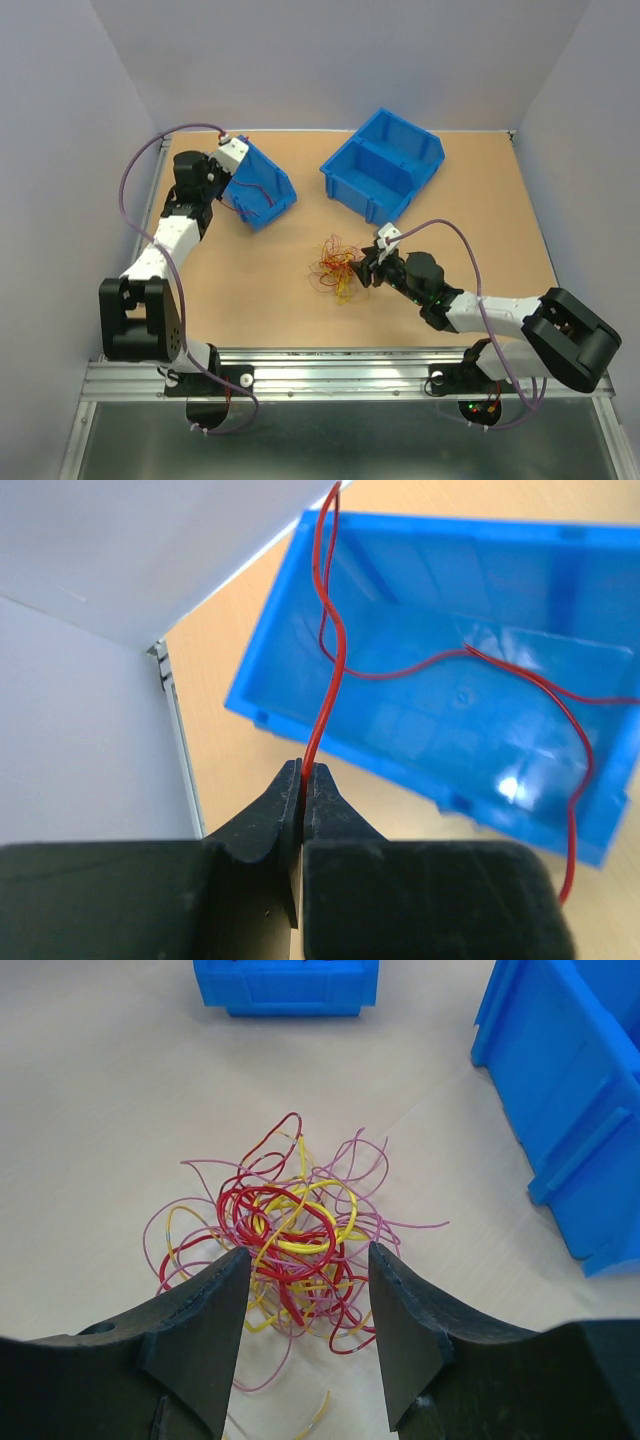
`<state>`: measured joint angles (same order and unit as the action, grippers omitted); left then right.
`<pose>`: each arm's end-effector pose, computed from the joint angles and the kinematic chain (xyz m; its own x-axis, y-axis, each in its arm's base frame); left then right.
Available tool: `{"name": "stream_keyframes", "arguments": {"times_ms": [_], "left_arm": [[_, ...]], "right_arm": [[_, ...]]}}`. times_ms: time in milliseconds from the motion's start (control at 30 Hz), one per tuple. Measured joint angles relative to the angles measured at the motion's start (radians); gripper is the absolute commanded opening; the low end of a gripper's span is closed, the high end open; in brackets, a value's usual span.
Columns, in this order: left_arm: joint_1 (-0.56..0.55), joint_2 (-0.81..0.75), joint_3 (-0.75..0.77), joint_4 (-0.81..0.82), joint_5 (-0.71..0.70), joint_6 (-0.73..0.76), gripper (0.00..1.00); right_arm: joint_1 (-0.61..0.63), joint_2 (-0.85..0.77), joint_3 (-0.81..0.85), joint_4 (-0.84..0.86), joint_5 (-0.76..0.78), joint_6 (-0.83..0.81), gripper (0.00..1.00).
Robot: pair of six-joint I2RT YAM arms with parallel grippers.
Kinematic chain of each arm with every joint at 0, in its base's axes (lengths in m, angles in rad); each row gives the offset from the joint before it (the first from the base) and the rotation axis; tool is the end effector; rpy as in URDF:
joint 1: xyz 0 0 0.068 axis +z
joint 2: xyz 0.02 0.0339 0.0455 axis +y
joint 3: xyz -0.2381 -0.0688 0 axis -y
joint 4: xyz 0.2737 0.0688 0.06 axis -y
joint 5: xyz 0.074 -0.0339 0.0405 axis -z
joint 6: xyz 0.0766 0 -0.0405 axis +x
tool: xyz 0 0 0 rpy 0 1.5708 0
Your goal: Untangle the cables
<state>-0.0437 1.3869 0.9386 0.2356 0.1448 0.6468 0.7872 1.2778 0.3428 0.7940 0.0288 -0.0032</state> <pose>0.3947 -0.0283 0.2514 -0.0573 0.5994 -0.7984 0.2740 0.7784 0.5647 0.2212 0.2188 0.1357 -0.0970 -0.1019 -0.9901 -0.6883 0.7254 -0.0072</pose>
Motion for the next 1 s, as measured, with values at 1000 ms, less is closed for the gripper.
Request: {"name": "stream_keyframes", "arguments": {"times_ms": [1000], "left_arm": [[-0.143, 0.628, 0.779, -0.800, -0.218, 0.142, 0.00]], "right_arm": [[0.000, 0.034, 0.000, 0.000, -0.013, 0.000, 0.56]]}}
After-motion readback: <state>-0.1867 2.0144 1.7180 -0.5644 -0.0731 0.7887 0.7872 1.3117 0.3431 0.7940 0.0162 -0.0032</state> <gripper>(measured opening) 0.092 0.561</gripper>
